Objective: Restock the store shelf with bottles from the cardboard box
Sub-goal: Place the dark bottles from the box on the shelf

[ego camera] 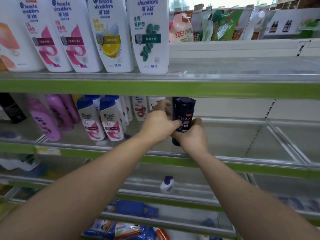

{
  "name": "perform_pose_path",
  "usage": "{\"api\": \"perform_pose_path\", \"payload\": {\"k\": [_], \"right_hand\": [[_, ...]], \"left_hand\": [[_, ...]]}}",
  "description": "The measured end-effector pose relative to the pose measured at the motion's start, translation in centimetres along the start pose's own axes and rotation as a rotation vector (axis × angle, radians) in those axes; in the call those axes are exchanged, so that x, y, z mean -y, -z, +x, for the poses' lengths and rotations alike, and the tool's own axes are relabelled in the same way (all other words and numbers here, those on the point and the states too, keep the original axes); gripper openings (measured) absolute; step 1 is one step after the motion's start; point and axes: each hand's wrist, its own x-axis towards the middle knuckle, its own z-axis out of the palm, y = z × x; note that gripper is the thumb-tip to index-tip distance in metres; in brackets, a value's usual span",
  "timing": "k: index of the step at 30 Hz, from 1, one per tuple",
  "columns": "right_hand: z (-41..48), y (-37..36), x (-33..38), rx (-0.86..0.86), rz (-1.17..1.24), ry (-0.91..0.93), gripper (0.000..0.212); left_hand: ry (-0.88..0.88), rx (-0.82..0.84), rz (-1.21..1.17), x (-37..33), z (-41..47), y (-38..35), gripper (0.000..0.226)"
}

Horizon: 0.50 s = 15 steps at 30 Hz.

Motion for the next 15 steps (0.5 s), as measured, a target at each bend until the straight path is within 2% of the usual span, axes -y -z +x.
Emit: {"api": "perform_pose_path", "payload": {"k": [5, 15], "right_hand": [[0.4, -1.3, 0.1, -0.064, -0.124, 0.026, 0.054], [1.2, -1.6, 0.4, -0.081, -0.217, 0.011, 0.048]], "left_hand": [[0.057, 0.007, 0.015, 1.3, -0.4, -1.0, 0.036], [0.108, -0.017, 0.013, 1.2, -0.5, -1.4, 0.039]]}}
